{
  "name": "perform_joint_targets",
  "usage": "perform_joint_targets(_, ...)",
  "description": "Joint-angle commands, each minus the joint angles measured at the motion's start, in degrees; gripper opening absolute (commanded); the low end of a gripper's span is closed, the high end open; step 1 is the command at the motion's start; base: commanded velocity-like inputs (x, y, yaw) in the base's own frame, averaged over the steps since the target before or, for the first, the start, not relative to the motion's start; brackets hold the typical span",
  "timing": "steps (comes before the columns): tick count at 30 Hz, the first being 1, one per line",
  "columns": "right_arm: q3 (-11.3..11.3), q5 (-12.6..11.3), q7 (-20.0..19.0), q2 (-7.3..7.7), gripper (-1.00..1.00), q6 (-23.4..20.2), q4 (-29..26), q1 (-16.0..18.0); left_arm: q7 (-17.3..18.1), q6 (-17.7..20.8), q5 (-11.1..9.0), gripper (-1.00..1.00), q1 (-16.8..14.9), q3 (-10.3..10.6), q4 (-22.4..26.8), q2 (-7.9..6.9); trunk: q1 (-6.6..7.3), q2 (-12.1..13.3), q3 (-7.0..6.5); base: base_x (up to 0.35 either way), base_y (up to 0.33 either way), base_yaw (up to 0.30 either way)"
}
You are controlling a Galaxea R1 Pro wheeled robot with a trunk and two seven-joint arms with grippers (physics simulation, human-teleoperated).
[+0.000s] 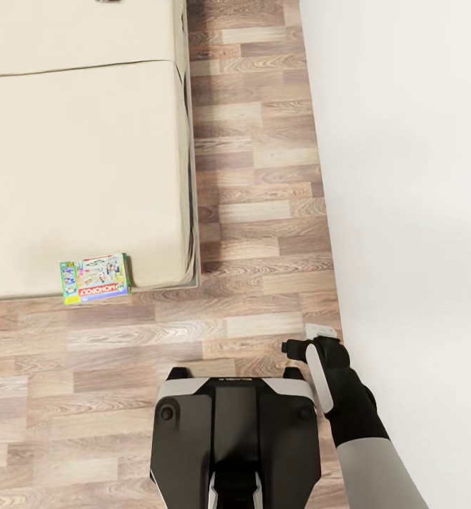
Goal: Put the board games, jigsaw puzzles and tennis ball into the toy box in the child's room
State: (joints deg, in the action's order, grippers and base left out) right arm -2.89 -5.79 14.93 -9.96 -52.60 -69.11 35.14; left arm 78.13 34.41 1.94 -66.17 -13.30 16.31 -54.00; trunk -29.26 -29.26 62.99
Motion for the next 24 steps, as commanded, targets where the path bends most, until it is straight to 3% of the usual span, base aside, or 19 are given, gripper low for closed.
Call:
perform_joint_targets(1,0.0,-0.6,0.5,-0.04,1.00,-0.1,-0.1,0.0,1.0,-1.3,0.9,1.00,-0.1,-0.3,-2.2,-0.02,-0.03,-0.1,-0.03,0.000,0.000,-0.006)
perform_joint_targets(7,0.4,-0.1,0.6,-0.04,1.00,-0.1,-0.1,-0.1,3.3,-10.0,2.5,1.00,-0.1,-0.2,-13.5,-0.16,-0.03,-0.1,-0.18,0.000,0.000,-0.001)
perform_joint_targets(9,0.4,0.0,0.6,-0.04,1.00,-0.1,0.2,-0.1,3.4,-12.1,2.7,1.00,-0.1,-0.1,-14.9,-0.08,-0.03,-0.1,-0.19,0.000,0.000,0.007)
perform_joint_targets(15,0.4,0.0,0.6,-0.04,1.00,-0.1,0.5,-0.1,3.3,-13.4,2.7,1.00,-0.1,-0.1,-15.9,-0.10,-0.03,-0.1,-0.35,0.000,0.000,0.141)
perform_joint_targets(24,0.1,-0.5,0.5,-0.04,1.00,-0.1,0.4,-0.1,2.4,-14.1,2.7,1.00,-0.1,0.0,-16.1,2.68,-0.03,-0.1,-0.70,0.000,0.000,0.256)
